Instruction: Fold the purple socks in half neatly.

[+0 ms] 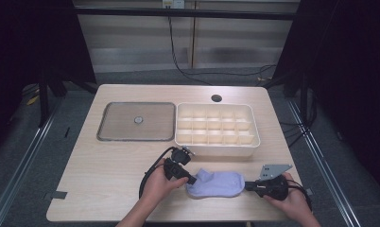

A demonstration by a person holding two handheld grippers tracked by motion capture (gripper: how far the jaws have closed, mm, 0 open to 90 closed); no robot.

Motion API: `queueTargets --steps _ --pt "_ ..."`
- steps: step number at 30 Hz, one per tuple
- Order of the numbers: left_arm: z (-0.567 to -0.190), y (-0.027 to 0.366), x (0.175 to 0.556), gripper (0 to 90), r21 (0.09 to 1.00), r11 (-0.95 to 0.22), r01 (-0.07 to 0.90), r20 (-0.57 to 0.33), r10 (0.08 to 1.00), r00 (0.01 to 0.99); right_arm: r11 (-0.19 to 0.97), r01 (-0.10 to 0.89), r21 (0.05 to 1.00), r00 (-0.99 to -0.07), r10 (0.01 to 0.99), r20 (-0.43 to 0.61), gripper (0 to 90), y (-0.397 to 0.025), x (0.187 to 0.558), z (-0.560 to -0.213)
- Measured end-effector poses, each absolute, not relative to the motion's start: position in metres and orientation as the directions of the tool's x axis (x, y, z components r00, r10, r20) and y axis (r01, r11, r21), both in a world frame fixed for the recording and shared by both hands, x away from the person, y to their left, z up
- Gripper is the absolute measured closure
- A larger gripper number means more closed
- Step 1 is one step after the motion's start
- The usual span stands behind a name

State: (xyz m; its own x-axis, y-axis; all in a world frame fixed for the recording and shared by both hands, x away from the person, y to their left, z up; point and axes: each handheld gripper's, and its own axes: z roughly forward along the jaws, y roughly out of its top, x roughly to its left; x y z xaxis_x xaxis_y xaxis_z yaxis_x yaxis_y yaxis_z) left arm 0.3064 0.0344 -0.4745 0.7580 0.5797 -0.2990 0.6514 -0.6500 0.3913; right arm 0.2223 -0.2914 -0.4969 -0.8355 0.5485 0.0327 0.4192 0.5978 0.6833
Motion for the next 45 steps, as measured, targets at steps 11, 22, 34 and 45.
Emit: queueTargets --steps 11,22,34,45 --pt "-0.473 0.031 0.302 71.2 0.367 -0.656 0.659 -0.268 0.604 0.75 0.59 0.425 0.687 -0.836 0.546 0.049 86.6 -0.286 0.222 -0.497" --pt "-0.475 0.037 0.304 80.3 0.339 -0.634 0.695 -0.338 0.608 0.719 0.579 0.426 0.695 -0.837 0.544 0.06 86.2 -0.288 0.223 -0.499" --pt "-0.465 0.048 0.309 80.3 0.37 -0.569 0.735 -0.469 0.568 0.676 0.563 0.436 0.703 -0.834 0.546 0.08 86.3 -0.289 0.224 -0.5" --pt "-0.466 0.049 0.31 80.3 0.349 -0.576 0.739 -0.47 0.575 0.67 0.562 0.434 0.704 -0.836 0.543 0.082 86.1 -0.288 0.225 -0.5"
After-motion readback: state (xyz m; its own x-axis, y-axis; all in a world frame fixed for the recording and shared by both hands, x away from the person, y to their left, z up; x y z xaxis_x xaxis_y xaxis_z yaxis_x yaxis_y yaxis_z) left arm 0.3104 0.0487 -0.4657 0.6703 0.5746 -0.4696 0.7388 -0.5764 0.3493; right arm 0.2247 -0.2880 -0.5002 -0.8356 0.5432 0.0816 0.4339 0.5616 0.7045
